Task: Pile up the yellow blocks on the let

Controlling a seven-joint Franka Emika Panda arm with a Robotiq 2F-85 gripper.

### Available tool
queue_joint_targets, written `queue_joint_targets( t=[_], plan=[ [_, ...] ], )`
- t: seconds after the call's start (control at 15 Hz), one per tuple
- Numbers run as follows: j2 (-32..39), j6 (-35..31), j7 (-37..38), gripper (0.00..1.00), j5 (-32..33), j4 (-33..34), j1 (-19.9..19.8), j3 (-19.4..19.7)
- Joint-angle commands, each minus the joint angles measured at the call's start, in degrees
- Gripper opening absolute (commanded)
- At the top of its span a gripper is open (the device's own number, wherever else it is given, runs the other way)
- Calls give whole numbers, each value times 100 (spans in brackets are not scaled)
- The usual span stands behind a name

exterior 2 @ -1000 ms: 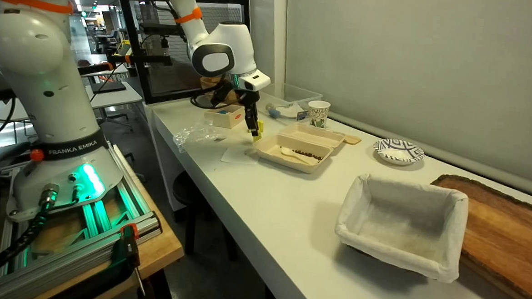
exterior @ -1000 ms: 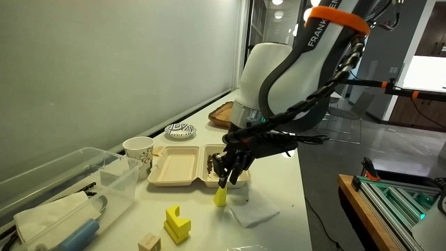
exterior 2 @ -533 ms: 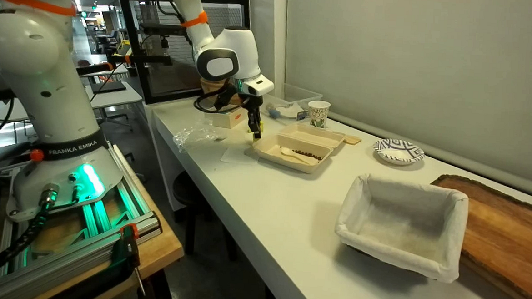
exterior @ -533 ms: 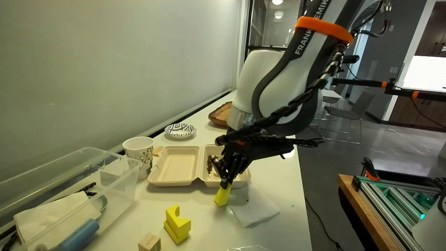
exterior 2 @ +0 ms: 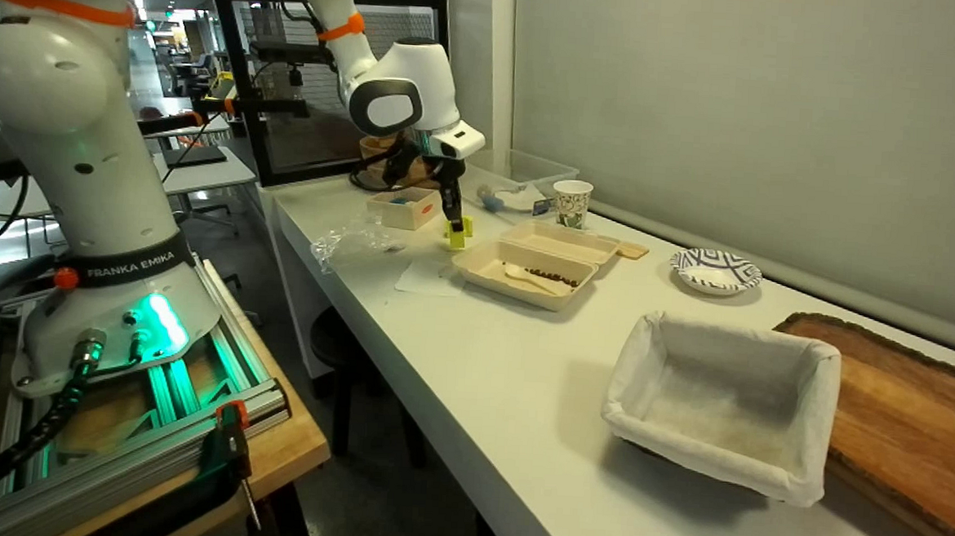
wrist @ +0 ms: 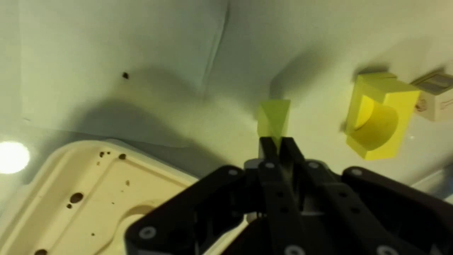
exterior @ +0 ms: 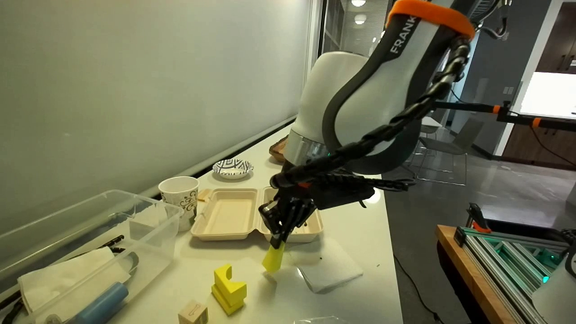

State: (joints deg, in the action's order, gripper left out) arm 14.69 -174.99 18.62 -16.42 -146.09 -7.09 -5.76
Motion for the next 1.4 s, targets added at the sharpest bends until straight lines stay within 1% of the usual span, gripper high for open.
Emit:
queue_joint_targets(
  t=[0.0,0.07,0.13,0.2,0.27,0.33,0.47,0.53,0.73,0.8,0.93,1.07,1.13,1.2,1.33],
  plan=[
    [-362,-734,-130,2,382,-410,734,428],
    [-388,-1015,-15,2,684,-495,991,685],
    [-366,-1353,-64,2,834,-569,1364,1074],
    [-315,-1735,-222,2,847,-625,1705,1422],
    [-228,-2148,-443,2,704,-680,2097,1805],
    [-135,-2599,-736,2,398,-742,2446,2079],
    [-35,-3293,-1172,2,-121,-876,2878,2264],
    [-41,-3551,-1204,2,-243,-941,2960,2193],
    [-62,-4212,-1076,2,-264,-1143,3165,1917],
    [-58,-4438,-1281,2,-446,-1165,2719,1306],
    [80,-4849,-1360,2,-704,-1187,2696,1005],
    [210,-5015,-1443,2,-986,-1128,2634,739],
    [183,-4876,-1511,2,-1107,-1130,2596,661],
    [86,-4832,-1426,9,-868,-1130,2441,587],
    [134,-4831,-1466,9,-979,-1130,2432,522]
  ],
)
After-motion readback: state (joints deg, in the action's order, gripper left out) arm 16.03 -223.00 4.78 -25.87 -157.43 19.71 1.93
